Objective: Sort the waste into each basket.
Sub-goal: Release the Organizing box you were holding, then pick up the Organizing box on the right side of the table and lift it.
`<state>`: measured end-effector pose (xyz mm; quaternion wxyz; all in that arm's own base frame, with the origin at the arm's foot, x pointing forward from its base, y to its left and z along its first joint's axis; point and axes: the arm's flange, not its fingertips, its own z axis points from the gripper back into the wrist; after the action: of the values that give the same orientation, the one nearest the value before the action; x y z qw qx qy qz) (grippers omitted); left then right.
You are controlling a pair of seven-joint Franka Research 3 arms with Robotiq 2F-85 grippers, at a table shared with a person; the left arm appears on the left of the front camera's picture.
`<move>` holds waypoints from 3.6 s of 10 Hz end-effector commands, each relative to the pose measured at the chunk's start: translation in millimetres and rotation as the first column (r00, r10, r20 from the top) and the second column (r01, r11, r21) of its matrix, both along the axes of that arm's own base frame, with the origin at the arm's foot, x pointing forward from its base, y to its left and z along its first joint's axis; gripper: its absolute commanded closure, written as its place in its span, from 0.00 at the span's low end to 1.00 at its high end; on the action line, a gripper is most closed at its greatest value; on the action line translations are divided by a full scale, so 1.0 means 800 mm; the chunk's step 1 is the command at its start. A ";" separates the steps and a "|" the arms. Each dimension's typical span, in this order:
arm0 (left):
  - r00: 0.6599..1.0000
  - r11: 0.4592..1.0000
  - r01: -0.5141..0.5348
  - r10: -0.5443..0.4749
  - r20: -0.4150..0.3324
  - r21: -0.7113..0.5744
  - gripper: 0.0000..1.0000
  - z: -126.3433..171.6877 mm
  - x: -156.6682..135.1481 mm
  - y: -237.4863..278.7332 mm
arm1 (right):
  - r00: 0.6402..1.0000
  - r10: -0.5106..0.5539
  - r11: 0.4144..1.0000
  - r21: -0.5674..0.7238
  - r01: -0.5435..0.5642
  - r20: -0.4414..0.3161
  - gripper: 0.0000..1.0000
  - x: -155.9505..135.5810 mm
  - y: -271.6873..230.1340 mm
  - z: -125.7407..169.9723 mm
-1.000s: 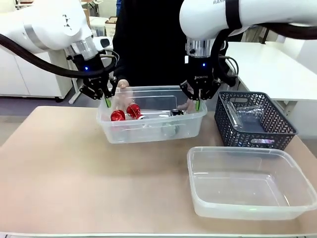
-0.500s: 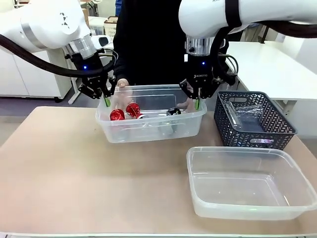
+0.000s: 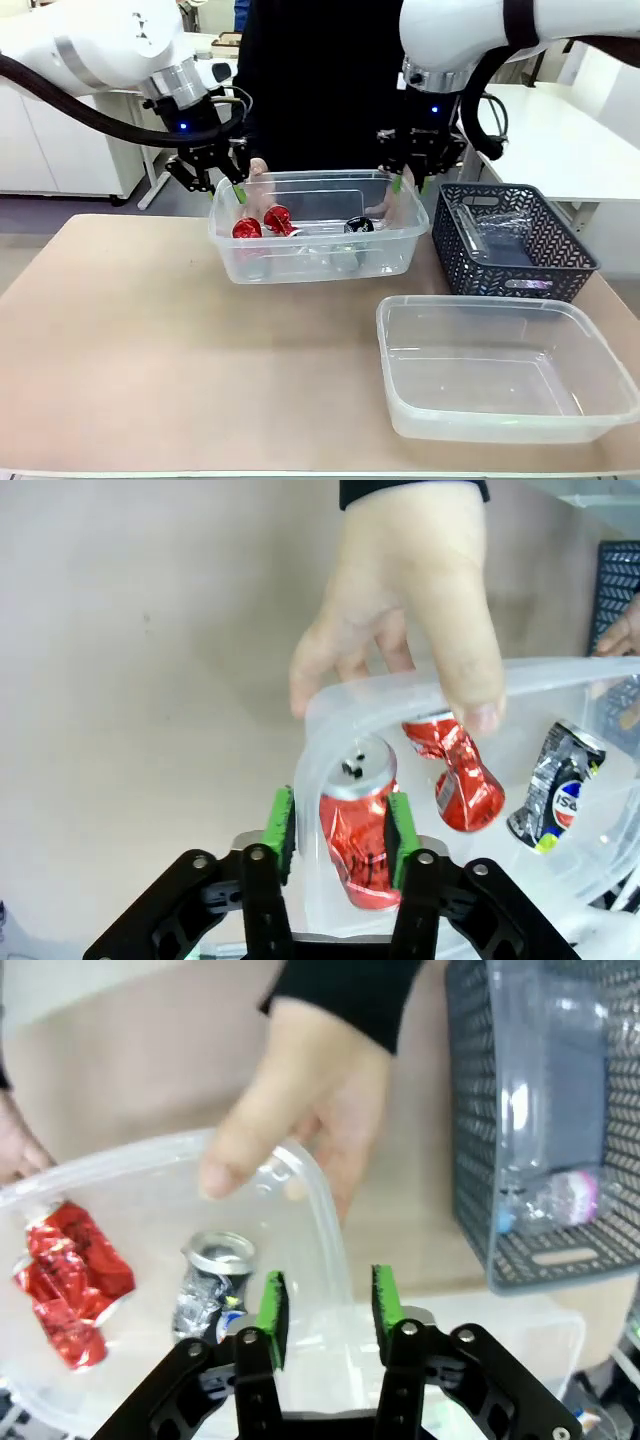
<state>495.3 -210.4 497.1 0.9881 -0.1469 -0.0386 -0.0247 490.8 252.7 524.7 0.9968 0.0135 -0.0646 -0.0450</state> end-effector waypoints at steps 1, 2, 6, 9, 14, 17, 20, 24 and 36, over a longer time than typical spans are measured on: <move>1.000 0.999 0.017 -0.017 0.010 -0.027 0.00 0.010 -0.006 0.010 | 0.997 0.005 0.997 0.071 -0.011 0.075 0.00 -0.021 -0.015 -0.015; 1.000 0.999 0.000 0.001 0.030 -0.032 0.00 0.016 -0.010 0.012 | 0.996 -0.014 0.996 0.091 0.006 0.089 0.06 -0.025 -0.020 -0.012; 0.998 0.998 0.044 -0.042 0.043 -0.037 0.00 0.019 -0.020 0.002 | 0.996 -0.010 0.996 0.093 0.001 0.092 0.00 -0.042 -0.032 -0.014; 0.999 1.000 0.019 -0.019 0.036 -0.012 0.00 0.022 -0.012 -0.003 | 0.996 -0.030 0.997 0.078 0.024 0.080 0.00 -0.033 -0.018 -0.013; 0.999 1.000 0.023 -0.023 0.032 -0.015 0.00 0.020 -0.012 -0.006 | 0.997 -0.028 0.997 0.070 0.023 0.070 0.00 -0.037 -0.018 -0.015; 0.980 0.980 0.197 -0.196 0.026 -0.042 0.00 0.094 -0.101 0.018 | 0.988 0.068 0.980 0.179 -0.092 0.137 0.00 -0.151 -0.135 0.076; 0.926 0.924 0.378 -0.378 -0.014 0.050 0.00 0.092 -0.224 0.018 | 0.980 -0.005 0.994 0.104 -0.016 0.200 0.00 -0.278 -0.194 0.058; 0.930 0.928 0.368 -0.366 -0.036 0.052 0.00 0.100 -0.241 0.007 | 0.982 -0.007 0.992 0.121 -0.017 0.190 0.00 -0.288 -0.199 0.058; 0.969 0.977 0.087 -0.038 -0.245 0.192 0.00 -0.079 -0.319 -0.301 | 0.953 0.157 0.952 -0.219 -0.216 -0.258 0.00 -0.241 -0.267 -0.128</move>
<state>238.6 -431.3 448.8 0.9860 -0.0826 0.1212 -0.0796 289.0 41.6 454.3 0.9949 -0.0974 0.0057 0.0242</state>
